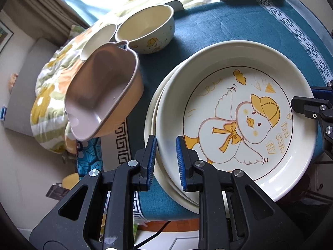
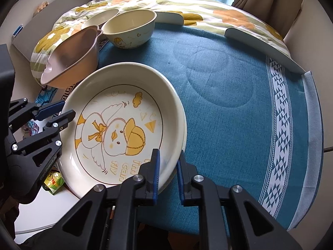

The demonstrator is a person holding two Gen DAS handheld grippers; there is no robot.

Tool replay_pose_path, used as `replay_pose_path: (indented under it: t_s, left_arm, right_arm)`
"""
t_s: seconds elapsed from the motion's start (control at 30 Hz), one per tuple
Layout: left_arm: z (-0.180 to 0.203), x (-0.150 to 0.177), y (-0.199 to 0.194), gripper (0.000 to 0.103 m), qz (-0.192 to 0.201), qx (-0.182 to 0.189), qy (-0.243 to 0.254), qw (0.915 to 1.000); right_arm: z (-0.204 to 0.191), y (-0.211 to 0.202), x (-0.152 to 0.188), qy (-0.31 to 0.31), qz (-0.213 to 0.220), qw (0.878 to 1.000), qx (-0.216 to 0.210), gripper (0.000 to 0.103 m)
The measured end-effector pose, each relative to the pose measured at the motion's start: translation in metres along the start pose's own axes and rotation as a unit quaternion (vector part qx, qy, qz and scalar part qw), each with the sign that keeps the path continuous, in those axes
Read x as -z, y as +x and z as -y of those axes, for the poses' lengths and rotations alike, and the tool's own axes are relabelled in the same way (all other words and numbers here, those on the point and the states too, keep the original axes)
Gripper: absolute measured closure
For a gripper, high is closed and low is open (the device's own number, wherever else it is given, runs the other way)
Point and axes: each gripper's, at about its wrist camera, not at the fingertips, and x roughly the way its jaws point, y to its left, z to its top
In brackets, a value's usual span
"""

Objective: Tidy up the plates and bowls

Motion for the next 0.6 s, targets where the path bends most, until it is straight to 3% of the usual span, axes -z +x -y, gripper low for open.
replay_pose_path:
  t_s: [0.6]
  left_arm:
    - [0.0024,0.0001,-0.0051,0.086,0.012,-0.011,0.015,0.9998]
  right_arm:
    - [-0.0067,0.0005,0.0004,0.006,-0.005,0.999,0.032,0.089]
